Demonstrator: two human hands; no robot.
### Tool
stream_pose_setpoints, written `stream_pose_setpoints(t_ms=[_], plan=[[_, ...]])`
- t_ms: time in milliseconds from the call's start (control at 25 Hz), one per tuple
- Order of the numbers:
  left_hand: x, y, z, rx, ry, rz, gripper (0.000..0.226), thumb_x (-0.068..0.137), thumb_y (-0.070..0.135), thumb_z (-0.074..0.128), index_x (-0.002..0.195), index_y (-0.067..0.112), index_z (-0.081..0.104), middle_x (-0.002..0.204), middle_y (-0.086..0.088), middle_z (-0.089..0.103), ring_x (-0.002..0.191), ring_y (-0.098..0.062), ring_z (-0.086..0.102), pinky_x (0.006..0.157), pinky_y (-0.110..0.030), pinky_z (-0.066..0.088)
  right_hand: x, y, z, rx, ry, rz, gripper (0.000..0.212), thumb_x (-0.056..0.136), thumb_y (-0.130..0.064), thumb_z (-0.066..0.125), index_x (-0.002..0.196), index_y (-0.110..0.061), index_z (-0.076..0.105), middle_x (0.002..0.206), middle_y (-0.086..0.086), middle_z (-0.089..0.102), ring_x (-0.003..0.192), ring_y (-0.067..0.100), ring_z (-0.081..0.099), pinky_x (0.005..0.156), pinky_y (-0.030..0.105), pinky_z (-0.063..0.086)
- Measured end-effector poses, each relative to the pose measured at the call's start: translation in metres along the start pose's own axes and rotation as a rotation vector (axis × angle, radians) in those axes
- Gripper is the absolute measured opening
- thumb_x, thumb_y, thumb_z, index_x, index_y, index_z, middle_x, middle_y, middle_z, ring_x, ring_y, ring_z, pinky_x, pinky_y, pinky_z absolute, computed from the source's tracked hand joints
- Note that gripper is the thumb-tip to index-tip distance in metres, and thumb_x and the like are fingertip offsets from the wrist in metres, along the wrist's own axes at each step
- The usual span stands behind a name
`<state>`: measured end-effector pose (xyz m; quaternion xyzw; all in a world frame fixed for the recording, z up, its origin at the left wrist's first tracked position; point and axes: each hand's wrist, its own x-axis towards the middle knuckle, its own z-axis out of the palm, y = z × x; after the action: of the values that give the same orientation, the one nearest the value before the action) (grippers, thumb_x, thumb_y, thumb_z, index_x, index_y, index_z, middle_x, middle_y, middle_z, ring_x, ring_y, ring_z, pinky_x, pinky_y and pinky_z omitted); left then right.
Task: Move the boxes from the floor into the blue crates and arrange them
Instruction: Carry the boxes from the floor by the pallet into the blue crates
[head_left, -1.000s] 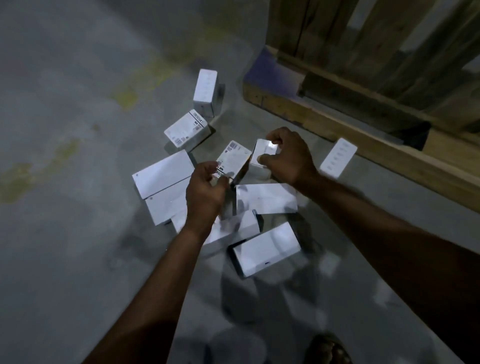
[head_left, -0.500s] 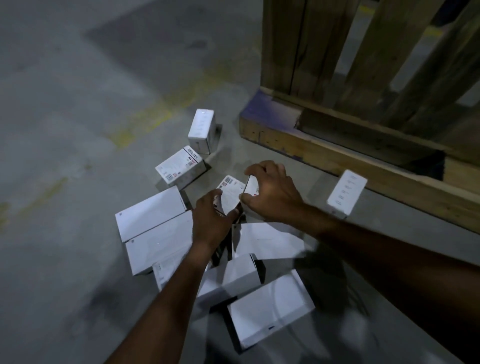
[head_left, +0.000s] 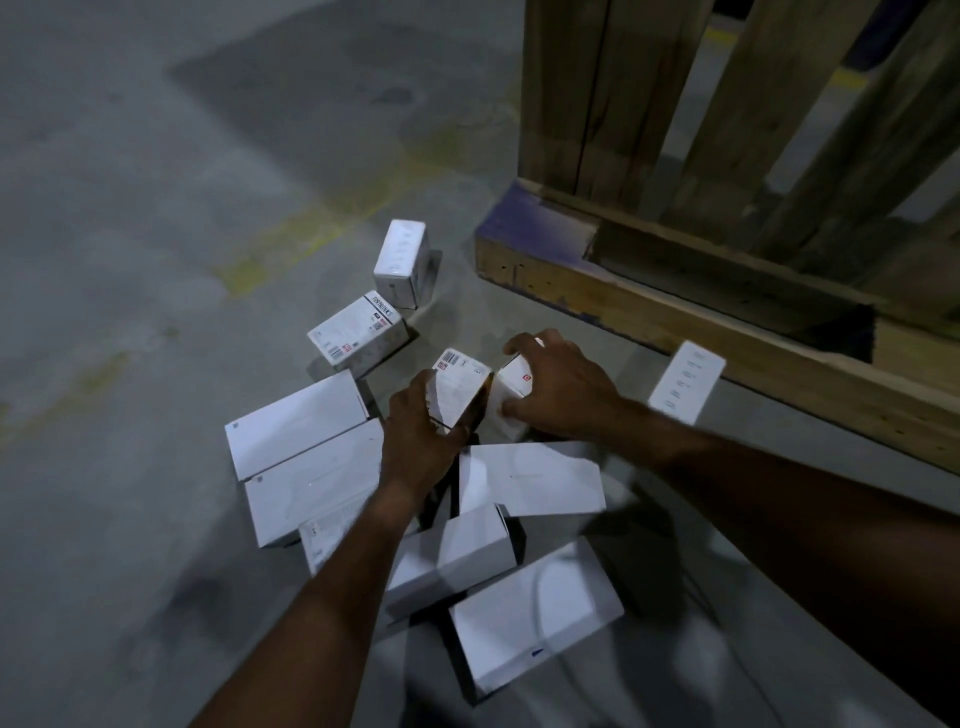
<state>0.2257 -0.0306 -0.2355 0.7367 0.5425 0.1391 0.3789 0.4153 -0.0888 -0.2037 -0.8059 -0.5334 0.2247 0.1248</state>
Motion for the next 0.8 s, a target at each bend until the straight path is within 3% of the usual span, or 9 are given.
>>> stream_pose_setpoints(t_ms=[40,160,320,440,560,640,720,800], plan=[[0.001,0.001,-0.002,-0.015,0.012,-0.01,0.074,0.078,0.026,0.086,0.141,0.013,0.049,0.121,0.005,0.054,0.111,-0.012,0.053,0.069,-0.002,0.037,0.001,0.0,-0.004,0.078,0.021,0.049,0.072,0.07,-0.052,0.079,0.131,-0.035,0.046,0.131,0.0,0.048,0.111,0.023,0.054,0.087,0.04,0.054],[0.007,0.0,-0.006,-0.072,0.075,-0.022,0.078,0.077,0.038,0.085,0.143,0.018,0.048,0.138,-0.005,0.06,0.123,-0.023,0.06,0.084,-0.027,0.048,0.007,0.004,-0.019,0.356,0.102,0.178,0.064,0.071,-0.046,0.083,0.124,-0.03,0.051,0.12,-0.002,0.054,0.098,0.017,0.06,0.075,0.028,0.053],[0.01,0.014,-0.022,-0.24,0.124,-0.054,0.065,0.086,0.038,0.078,0.142,0.023,0.049,0.143,-0.001,0.058,0.123,-0.015,0.057,0.087,-0.026,0.046,0.02,0.0,-0.043,0.705,0.191,0.346,0.067,0.08,-0.038,0.081,0.134,-0.021,0.047,0.123,0.0,0.061,0.094,0.013,0.066,0.075,0.029,0.059],[0.002,0.032,-0.037,-0.364,0.205,-0.131,0.057,0.09,0.044,0.073,0.14,0.026,0.051,0.138,0.001,0.061,0.122,-0.018,0.059,0.088,-0.027,0.044,0.016,-0.012,-0.065,0.967,0.319,0.472,0.066,0.073,-0.047,0.08,0.126,-0.023,0.048,0.126,0.002,0.063,0.104,0.02,0.065,0.09,0.043,0.058],[-0.018,0.054,-0.067,-0.478,0.289,-0.246,0.051,0.089,0.054,0.069,0.131,0.032,0.053,0.125,0.007,0.065,0.111,-0.014,0.063,0.096,-0.033,0.052,-0.001,-0.043,-0.086,1.31,0.26,0.606,0.091,0.049,-0.064,0.077,0.129,-0.023,0.059,0.119,0.009,0.071,0.104,0.029,0.07,0.09,0.051,0.059],[-0.038,0.07,-0.093,-0.509,0.285,-0.246,0.051,0.087,0.058,0.068,0.13,0.035,0.052,0.12,0.01,0.065,0.107,-0.009,0.064,0.097,-0.037,0.056,-0.023,-0.069,-0.108,1.512,0.15,0.643,0.079,0.062,-0.06,0.074,0.13,-0.022,0.063,0.118,0.015,0.072,0.11,0.033,0.069,0.091,0.051,0.058],[-0.064,0.096,-0.13,-0.516,0.265,-0.262,0.056,0.088,0.056,0.069,0.136,0.032,0.05,0.122,0.011,0.063,0.105,-0.002,0.062,0.096,-0.028,0.054,-0.051,-0.095,-0.143,1.583,0.082,0.708,0.056,0.084,-0.054,0.064,0.127,-0.018,0.066,0.117,0.017,0.071,0.112,0.032,0.066,0.095,0.044,0.055],[-0.09,0.123,-0.171,-0.507,0.276,-0.267,0.058,0.09,0.05,0.07,0.139,0.028,0.049,0.121,0.011,0.061,0.1,0.006,0.059,0.088,-0.017,0.05,-0.074,-0.117,-0.178,1.603,0.056,0.79,0.049,0.091,-0.056,0.056,0.12,-0.018,0.068,0.108,0.013,0.07,0.104,0.027,0.065,0.092,0.04,0.052]])
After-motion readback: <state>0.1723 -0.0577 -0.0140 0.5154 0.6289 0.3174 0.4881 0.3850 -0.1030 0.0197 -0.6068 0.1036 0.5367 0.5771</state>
